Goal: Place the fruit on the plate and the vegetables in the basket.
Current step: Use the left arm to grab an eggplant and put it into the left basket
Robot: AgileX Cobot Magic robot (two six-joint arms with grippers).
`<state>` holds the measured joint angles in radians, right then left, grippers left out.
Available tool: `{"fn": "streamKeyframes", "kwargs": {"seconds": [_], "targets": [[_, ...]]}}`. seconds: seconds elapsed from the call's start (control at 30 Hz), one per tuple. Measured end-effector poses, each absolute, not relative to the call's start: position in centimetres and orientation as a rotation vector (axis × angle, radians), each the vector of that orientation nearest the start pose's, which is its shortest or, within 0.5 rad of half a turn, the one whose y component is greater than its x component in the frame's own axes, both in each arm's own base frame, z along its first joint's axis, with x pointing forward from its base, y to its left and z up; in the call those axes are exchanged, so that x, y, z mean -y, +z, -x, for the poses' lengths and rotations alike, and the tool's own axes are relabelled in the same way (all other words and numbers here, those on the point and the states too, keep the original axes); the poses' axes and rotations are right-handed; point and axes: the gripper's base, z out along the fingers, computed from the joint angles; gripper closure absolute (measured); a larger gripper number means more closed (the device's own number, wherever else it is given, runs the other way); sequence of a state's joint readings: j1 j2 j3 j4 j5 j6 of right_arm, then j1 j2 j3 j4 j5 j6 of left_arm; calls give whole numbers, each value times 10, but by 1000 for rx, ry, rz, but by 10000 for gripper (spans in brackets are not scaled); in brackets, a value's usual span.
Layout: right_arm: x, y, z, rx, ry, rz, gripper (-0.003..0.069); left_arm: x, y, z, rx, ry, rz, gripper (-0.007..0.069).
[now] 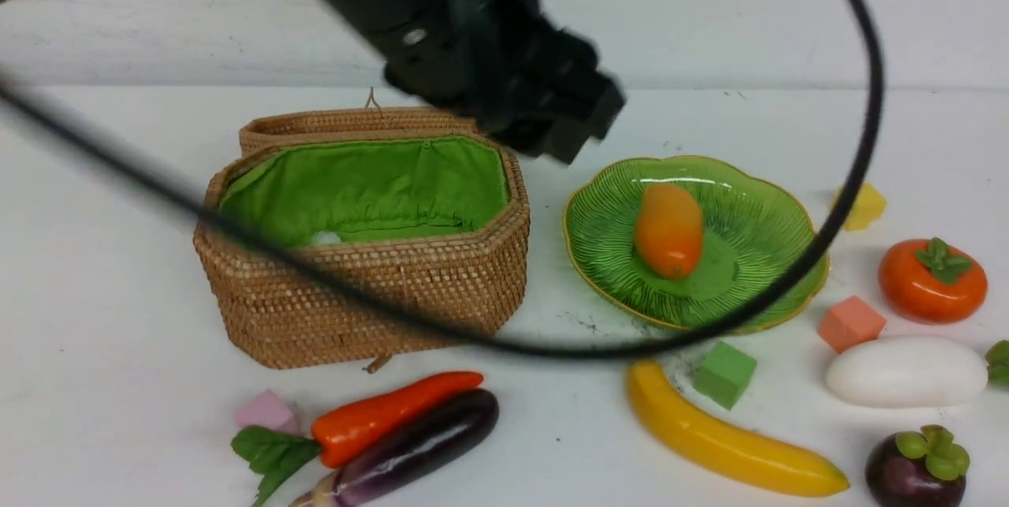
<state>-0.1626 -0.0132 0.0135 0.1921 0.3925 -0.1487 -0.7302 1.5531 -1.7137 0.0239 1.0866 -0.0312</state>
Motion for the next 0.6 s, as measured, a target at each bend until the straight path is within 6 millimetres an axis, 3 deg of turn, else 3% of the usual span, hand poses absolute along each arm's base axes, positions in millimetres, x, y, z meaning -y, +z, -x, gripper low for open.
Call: {"fn": "streamKeyframes", "kwargs": {"seconds": [0.03, 0.17, 0.3, 0.4, 0.6], "targets": [[2, 175, -52, -1865, -24, -129, 414, 211, 405, -239, -2369, -290, -847, 177], [2, 175, -52, -1865, -24, -129, 414, 201, 365, -229, -2559, -191, -887, 177], [2, 175, -52, -1865, -24, -129, 414, 185, 298, -216, -2742, -3, -1065, 179], [2, 175, -52, -1865, -24, -129, 414, 170, 280, -207, -2741, 72, -1105, 180], [2, 175, -52, -1865, -24, -129, 414, 136, 276, -186, -2736, 7, -978, 180]]}}
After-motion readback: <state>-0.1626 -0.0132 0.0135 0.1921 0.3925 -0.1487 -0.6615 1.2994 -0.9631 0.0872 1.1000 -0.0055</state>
